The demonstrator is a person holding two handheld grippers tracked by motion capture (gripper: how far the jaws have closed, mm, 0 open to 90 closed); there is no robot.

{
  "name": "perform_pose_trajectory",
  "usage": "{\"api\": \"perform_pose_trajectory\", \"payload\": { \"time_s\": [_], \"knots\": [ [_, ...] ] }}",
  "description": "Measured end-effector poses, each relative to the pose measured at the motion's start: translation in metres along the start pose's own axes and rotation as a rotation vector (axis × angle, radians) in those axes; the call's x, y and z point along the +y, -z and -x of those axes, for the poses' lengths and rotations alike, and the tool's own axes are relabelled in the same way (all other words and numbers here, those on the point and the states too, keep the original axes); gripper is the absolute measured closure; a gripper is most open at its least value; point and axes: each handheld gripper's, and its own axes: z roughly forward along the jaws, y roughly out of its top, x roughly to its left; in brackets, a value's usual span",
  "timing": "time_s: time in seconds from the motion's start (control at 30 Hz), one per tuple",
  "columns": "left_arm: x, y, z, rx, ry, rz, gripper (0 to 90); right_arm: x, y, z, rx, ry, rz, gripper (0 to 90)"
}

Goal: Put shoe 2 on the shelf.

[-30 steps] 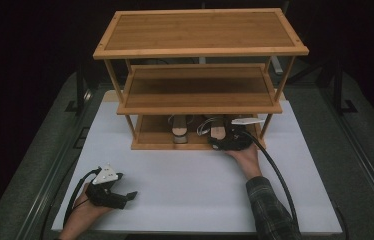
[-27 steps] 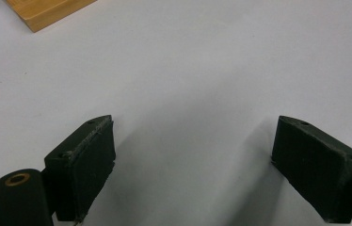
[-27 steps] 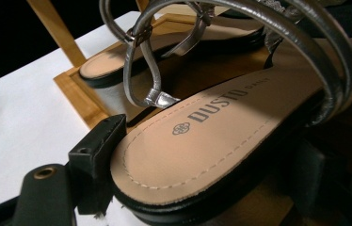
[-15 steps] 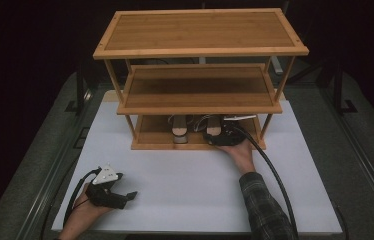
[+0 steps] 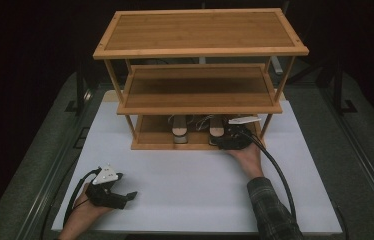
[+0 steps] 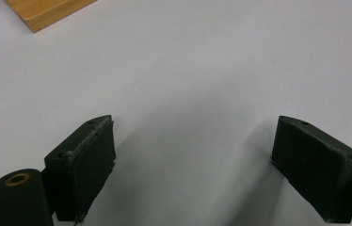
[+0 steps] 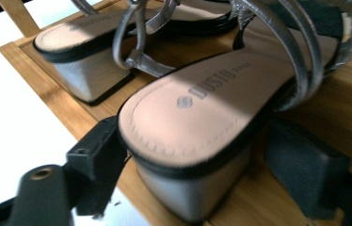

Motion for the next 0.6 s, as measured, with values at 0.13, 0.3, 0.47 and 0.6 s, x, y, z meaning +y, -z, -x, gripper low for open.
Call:
{"api": "perform_pose_trajectory", "payload": {
  "time_s": [0.13,0.3,0.47,0.6],
  "knots": [
    [0.0,0.0,0.0,0.001,0.0,0.001,12.9,-0.005,0.005,-0.002,0.008,0.007,0.024,33.1],
    [0.0,0.0,0.0,0.0,0.0,-0.002,12.9,-0.002,-0.003,0.001,0.021,0.034,0.064,33.1],
    [0.0,0.0,0.0,-0.001,0.001,-0.003,12.9,-0.003,-0.009,0.0,-0.019,0.045,0.009,33.8],
    [0.0,0.0,0.0,-0.001,0.001,-0.002,12.9,-0.002,-0.005,0.0,-0.023,0.048,0.016,33.2]
  ]
}}
